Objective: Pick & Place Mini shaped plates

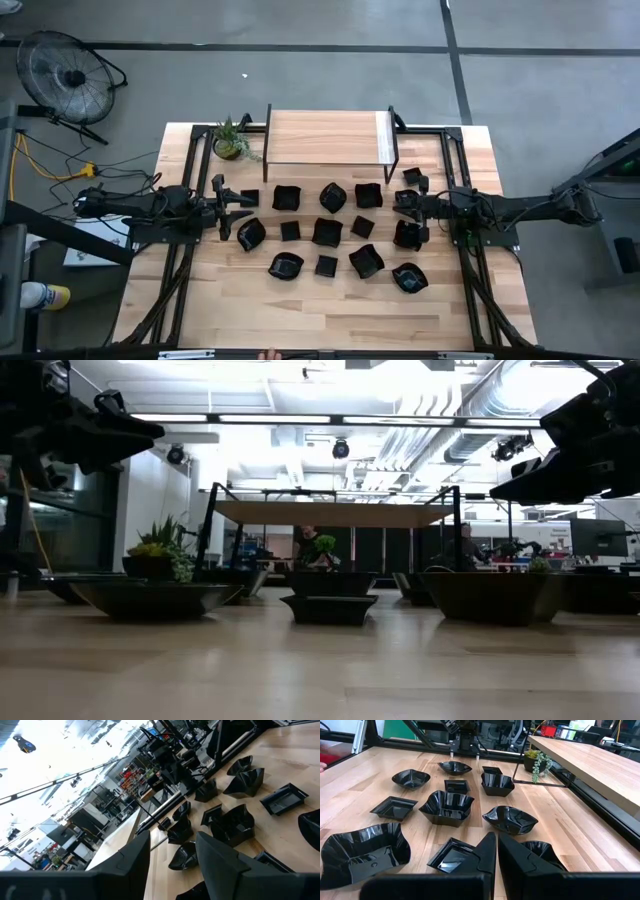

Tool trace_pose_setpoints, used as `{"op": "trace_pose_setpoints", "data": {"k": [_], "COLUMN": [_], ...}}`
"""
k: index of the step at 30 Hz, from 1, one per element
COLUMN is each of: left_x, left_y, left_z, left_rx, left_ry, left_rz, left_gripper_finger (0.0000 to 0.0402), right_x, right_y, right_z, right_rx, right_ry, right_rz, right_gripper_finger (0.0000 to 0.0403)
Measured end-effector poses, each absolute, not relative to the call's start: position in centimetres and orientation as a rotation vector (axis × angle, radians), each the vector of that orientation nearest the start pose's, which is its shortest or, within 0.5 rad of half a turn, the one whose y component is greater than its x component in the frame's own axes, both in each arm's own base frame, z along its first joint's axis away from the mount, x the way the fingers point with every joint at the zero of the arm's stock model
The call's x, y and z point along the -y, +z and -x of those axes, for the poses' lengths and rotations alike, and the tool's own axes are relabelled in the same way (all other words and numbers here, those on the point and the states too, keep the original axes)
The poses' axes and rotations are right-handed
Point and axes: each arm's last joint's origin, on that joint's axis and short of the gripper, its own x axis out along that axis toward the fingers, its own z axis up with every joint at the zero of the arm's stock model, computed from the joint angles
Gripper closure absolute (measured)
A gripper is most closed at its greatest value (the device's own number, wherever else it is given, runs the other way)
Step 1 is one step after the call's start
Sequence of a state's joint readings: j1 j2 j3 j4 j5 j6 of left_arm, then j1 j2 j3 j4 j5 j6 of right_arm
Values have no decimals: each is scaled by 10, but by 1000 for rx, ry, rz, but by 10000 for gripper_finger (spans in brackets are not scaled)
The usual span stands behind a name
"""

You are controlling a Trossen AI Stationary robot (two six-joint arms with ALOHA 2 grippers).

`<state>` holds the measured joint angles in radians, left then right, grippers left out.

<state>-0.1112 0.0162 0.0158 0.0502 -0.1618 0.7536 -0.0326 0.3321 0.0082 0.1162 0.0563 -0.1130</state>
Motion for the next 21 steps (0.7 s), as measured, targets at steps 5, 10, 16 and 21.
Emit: {"op": "trace_pose_setpoints", "data": {"k": [5, 10, 16, 21], "left_x": [6, 6, 6, 6], "left_y": [172, 172, 172, 172], "left_z": [-97, -97, -97, -97], "left_rx": [28, 28, 28, 28], "left_ry": [66, 66, 66, 66], "left_rz": [-747, -747, -747, -747], "left_gripper_finger": [247, 247, 247, 247], "right_x": [5, 5, 5, 8], "right_y": [149, 149, 149, 149], "right_z": [-116, -116, -116, -116], "right_rx": [-213, -212, -213, -217], "right_ry": [-77, -77, -77, -152], "right_rz": [115, 115, 115, 123], "right_gripper_finger": [391, 391, 391, 391]}}
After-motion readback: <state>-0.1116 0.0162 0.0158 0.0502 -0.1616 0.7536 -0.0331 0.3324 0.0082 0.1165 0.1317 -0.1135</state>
